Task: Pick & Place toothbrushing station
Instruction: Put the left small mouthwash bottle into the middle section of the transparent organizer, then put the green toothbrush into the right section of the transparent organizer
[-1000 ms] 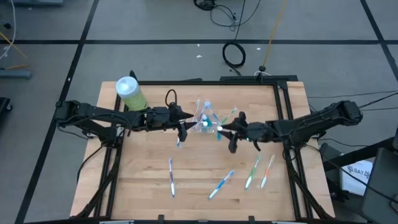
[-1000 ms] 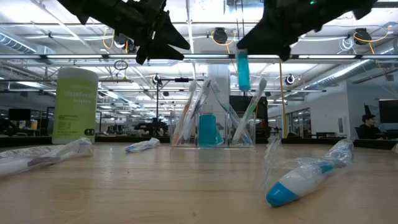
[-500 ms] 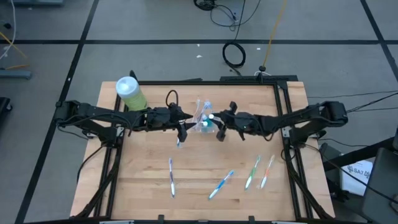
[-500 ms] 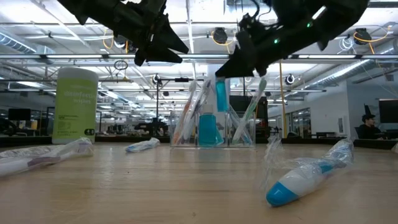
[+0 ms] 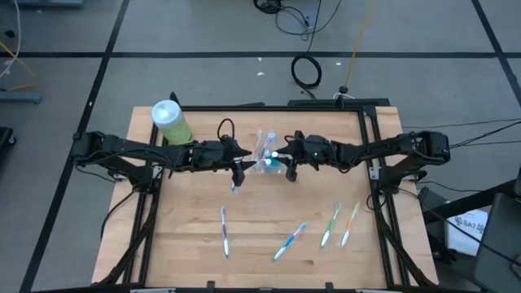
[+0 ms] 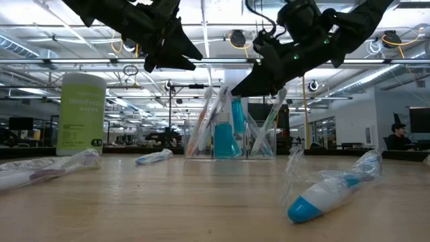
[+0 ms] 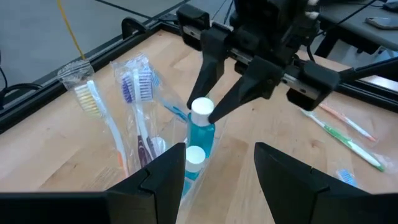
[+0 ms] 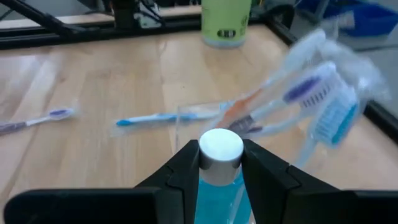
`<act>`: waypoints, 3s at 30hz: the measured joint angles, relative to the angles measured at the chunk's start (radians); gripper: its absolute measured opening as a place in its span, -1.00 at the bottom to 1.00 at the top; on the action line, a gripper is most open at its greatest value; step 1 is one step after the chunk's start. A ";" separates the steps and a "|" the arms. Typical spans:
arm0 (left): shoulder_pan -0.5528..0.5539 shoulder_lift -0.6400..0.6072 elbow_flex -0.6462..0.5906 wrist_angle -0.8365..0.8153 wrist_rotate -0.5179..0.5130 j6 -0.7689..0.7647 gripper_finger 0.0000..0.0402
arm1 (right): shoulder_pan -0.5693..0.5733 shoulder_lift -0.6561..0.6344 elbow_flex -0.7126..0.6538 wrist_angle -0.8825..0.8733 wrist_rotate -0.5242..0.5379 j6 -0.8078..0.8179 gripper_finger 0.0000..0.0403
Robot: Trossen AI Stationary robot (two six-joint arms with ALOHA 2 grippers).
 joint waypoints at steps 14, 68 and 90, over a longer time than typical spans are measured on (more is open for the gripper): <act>0.000 0.000 0.000 -0.001 0.000 0.000 -0.03 | -0.030 -0.001 0.000 -0.119 0.001 -0.018 -0.53; -0.003 0.000 0.000 -0.049 0.000 -0.049 -0.03 | 0.197 -0.213 -0.001 -0.289 -0.004 0.017 0.04; -0.021 0.000 0.000 -0.044 -0.002 -0.064 -0.03 | 0.528 -0.217 -0.001 -0.822 -0.141 0.964 0.01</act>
